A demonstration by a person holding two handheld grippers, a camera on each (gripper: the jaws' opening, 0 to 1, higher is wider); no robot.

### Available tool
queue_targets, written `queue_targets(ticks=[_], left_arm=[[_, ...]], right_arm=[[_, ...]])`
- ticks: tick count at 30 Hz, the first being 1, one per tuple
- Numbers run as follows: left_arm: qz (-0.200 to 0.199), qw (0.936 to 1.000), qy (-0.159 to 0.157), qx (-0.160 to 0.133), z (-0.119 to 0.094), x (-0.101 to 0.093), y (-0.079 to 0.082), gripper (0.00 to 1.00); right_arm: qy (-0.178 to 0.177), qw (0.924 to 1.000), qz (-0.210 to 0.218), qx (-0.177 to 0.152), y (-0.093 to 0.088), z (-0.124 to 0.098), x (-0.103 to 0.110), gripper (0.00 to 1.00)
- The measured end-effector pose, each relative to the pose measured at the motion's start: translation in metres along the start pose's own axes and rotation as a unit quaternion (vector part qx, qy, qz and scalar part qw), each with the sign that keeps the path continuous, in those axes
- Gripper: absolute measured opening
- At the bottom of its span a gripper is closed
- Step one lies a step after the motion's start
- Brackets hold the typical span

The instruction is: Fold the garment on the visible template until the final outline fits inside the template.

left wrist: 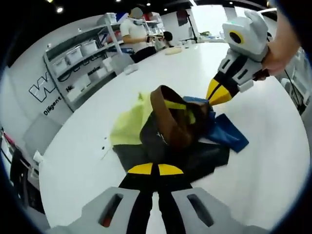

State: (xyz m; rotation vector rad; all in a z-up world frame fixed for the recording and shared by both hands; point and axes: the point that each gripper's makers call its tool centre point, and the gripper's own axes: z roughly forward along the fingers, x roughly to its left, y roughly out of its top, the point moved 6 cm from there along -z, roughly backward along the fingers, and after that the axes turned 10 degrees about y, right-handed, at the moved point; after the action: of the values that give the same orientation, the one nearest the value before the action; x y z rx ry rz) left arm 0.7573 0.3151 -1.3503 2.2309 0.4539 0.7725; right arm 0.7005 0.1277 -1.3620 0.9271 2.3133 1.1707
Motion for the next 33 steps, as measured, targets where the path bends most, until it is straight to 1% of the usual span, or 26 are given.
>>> queue_targets(ticks=[2,5,7,11,12,13,14,16,17,18,19,20,22,24,26,27,29,30,33], left_arm=[[-0.005,1.0000,0.005,-0.004,-0.005,0.003,0.003,0.00],[-0.006,0.9999,0.011,-0.012,-0.014,0.006,0.009,0.00],[-0.008,0.9998,0.010,-0.016,-0.018,0.006,0.012,0.00],[-0.003,0.9998,0.009,-0.017,-0.020,0.004,0.013,0.00],[0.000,0.9998,0.011,-0.017,-0.021,0.004,0.013,0.00],[-0.001,0.9998,0.011,-0.017,-0.021,0.005,0.012,0.00],[-0.002,0.9998,0.010,-0.016,-0.022,0.004,0.012,0.00],[0.000,0.9998,0.010,-0.016,-0.023,0.004,0.012,0.00],[0.000,0.9998,0.009,-0.015,-0.023,0.004,0.012,0.00],[0.000,0.9999,0.009,-0.015,-0.023,0.005,0.012,0.00],[0.000,0.9999,0.009,-0.015,-0.023,0.005,0.012,0.00],[-0.001,0.9999,0.008,-0.014,-0.023,0.006,0.011,0.00],[-0.002,0.9999,0.009,-0.014,-0.024,0.007,0.012,0.00],[-0.001,0.9999,0.009,-0.013,-0.024,0.009,0.010,0.00],[-0.002,0.9999,0.010,-0.011,-0.023,0.010,0.008,0.00],[-0.002,0.9999,0.010,-0.010,-0.024,0.010,0.008,0.00],[-0.002,0.9999,0.011,-0.009,-0.024,0.011,0.007,0.00],[-0.003,0.9999,0.011,-0.008,-0.024,0.012,0.006,0.00],[-0.002,0.9999,0.012,-0.007,-0.023,0.013,0.005,0.00]], right_arm=[[-0.011,0.9999,-0.007,-0.003,0.003,-0.005,-0.002,0.00],[-0.017,0.9998,-0.010,-0.010,0.007,-0.011,-0.005,0.00],[-0.014,0.9998,-0.012,-0.013,0.008,-0.011,-0.004,0.00],[-0.011,0.9998,-0.017,-0.007,0.007,-0.009,-0.004,0.00],[-0.009,0.9998,-0.017,-0.007,0.007,-0.008,-0.002,0.02],[-0.008,0.9998,-0.019,-0.005,0.007,-0.007,-0.001,0.07],[-0.001,0.9998,-0.021,0.001,0.006,-0.004,0.001,0.10],[0.004,0.9997,-0.024,0.001,0.007,-0.001,0.003,0.13],[0.008,0.9995,-0.029,0.007,0.006,0.002,0.004,0.14],[0.015,0.9996,-0.025,0.008,0.006,0.004,0.005,0.16],[0.016,0.9995,-0.026,0.008,0.006,0.004,0.006,0.17],[0.016,0.9990,-0.038,0.015,0.005,0.006,0.006,0.15],[0.020,0.9988,-0.041,0.020,0.003,0.009,0.007,0.14],[0.018,0.9977,-0.055,0.035,-0.001,0.012,0.005,0.10],[0.018,0.9977,-0.054,0.036,-0.003,0.013,0.004,0.09],[0.017,0.9976,-0.056,0.037,-0.003,0.013,0.003,0.05],[0.013,0.9972,-0.061,0.041,-0.003,0.012,0.001,0.02],[0.014,0.9974,-0.060,0.038,-0.002,0.012,0.000,0.00],[0.011,0.9975,-0.060,0.035,0.000,0.009,-0.002,0.00]])
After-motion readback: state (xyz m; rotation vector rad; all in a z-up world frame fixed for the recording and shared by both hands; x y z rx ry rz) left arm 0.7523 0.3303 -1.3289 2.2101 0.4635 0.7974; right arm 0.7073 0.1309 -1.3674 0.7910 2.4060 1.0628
